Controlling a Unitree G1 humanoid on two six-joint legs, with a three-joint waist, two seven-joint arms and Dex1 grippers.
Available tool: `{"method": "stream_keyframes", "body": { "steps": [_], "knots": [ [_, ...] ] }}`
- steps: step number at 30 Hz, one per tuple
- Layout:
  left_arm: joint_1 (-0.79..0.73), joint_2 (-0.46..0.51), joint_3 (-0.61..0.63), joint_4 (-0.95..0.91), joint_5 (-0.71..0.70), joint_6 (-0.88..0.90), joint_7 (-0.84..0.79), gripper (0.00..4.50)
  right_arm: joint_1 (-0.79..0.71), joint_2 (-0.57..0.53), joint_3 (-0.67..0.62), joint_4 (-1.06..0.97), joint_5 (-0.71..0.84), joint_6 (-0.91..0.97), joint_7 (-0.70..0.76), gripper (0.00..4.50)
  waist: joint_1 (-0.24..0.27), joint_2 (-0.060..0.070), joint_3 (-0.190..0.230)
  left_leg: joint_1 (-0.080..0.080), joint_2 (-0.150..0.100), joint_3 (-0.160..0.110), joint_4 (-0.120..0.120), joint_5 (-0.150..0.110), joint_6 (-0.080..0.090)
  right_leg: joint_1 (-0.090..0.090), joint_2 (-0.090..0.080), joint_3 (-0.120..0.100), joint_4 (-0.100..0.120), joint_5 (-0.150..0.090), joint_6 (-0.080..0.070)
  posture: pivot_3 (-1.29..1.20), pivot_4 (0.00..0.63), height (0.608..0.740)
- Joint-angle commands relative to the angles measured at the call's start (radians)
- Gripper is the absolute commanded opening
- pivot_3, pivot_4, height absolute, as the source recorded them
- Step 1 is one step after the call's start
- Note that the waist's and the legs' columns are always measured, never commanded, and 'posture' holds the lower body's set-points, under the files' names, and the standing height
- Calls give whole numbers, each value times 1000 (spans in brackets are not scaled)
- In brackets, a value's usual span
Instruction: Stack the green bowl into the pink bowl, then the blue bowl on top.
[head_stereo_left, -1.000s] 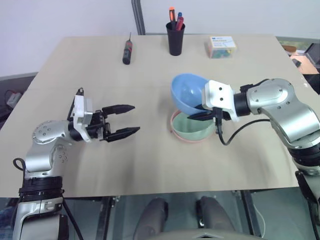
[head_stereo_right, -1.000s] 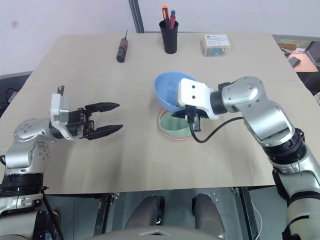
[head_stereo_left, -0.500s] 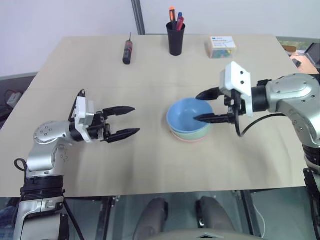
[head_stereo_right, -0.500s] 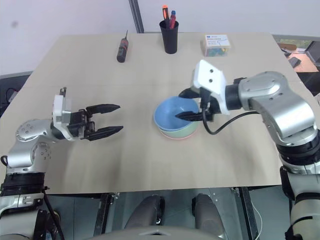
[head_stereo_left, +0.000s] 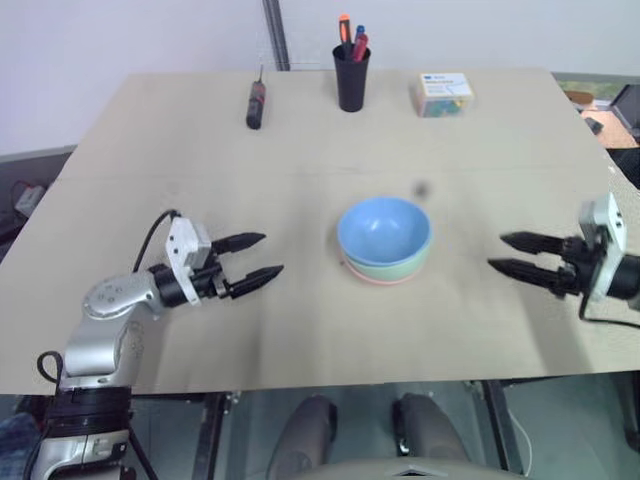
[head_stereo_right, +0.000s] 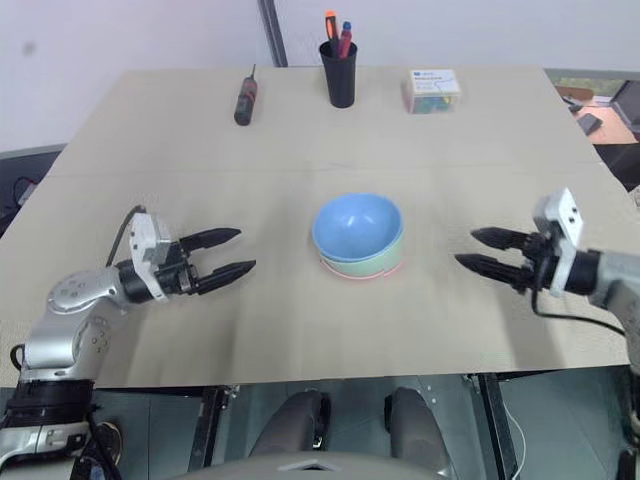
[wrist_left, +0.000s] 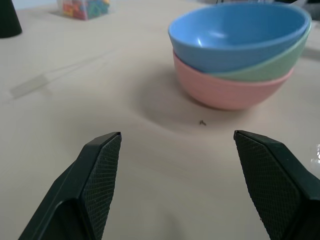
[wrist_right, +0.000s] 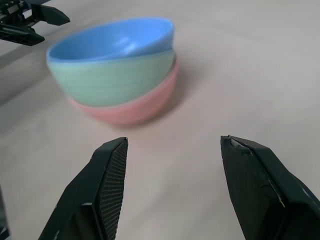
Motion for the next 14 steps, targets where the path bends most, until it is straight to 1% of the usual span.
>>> {"method": "stream_keyframes", "body": {
  "steps": [1, 3, 6, 9, 14],
  "knots": [
    [25, 9, 25, -43, 6, -22, 21, 3824, 82, 3, -62, 52, -19, -212, 86, 3093, 2, 0, 0, 2, 0, -1, 0, 0, 0, 2, 0, -1, 0, 0, 0, 0, 150, 740],
    [34, 10, 27, -48, 3, -24, 25, 3824, 101, 9, -67, 76, -12, -275, 107, 3093, 2, 1, 1, 8, 1, 0, -2, 0, 0, 8, 1, -1, -2, 0, 0, 0, 150, 740],
    [46, 16, 32, -54, -3, -27, 23, 3824, 106, -1, -66, 96, 5, -294, 125, 3093, 1, 2, 2, 15, 1, 2, -3, 0, 1, 16, 2, 1, -2, 0, 0, 0, 150, 740],
    [53, 21, 38, -52, -9, -33, 16, 3824, 100, -3, -65, 107, 13, -328, 134, 3093, 4, 2, 2, 15, 1, 1, -3, 0, 1, 16, 2, 0, -2, 0, 0, 0, 150, 740],
    [58, 22, 39, -38, -4, -66, 5, 3824, 83, -8, -46, 110, 22, -335, 118, 3093, 7, 2, 2, 14, 1, 0, -3, -1, 0, 15, 0, 0, -3, 0, 0, 0, 150, 740]
  ]
}}
